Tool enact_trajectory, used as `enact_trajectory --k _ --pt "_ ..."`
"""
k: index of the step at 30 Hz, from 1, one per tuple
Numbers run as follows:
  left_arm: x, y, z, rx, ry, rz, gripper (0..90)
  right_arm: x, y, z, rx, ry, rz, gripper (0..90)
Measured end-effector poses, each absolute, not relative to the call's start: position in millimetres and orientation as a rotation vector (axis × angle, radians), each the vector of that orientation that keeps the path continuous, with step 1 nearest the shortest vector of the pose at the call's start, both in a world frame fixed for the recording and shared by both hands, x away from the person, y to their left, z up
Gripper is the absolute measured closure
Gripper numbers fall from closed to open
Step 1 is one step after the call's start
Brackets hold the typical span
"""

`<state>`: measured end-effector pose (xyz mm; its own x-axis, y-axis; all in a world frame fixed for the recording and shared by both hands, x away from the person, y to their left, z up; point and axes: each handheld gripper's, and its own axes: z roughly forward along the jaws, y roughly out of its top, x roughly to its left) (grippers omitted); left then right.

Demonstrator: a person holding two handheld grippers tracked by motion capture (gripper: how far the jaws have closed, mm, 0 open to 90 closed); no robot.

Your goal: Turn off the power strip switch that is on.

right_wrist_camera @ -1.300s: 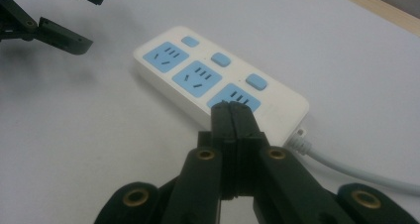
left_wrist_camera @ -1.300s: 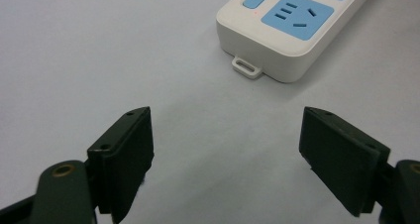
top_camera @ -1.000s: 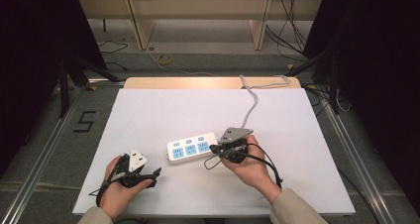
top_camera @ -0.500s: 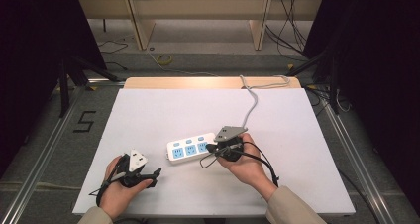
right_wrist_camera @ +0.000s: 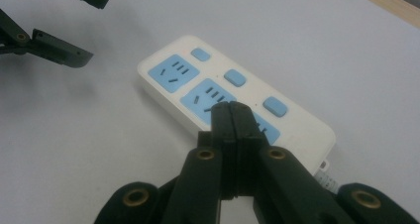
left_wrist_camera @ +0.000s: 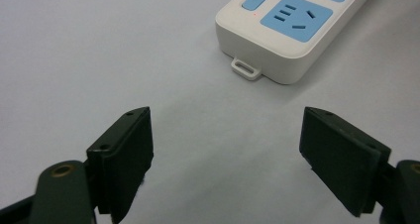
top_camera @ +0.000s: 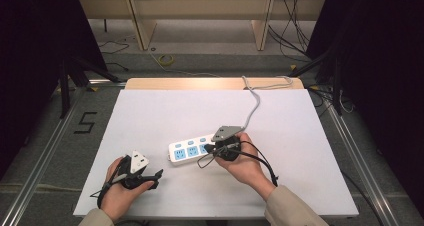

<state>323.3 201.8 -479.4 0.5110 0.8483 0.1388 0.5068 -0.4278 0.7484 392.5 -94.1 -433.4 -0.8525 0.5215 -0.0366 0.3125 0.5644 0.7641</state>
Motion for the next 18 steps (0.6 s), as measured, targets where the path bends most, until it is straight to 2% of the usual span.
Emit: enact_trajectory --k 18 --pt "323 201 -479 2.105 1.1 0.676 20.7 401 -79 -433 0.682 2.558 1.144 90.0"
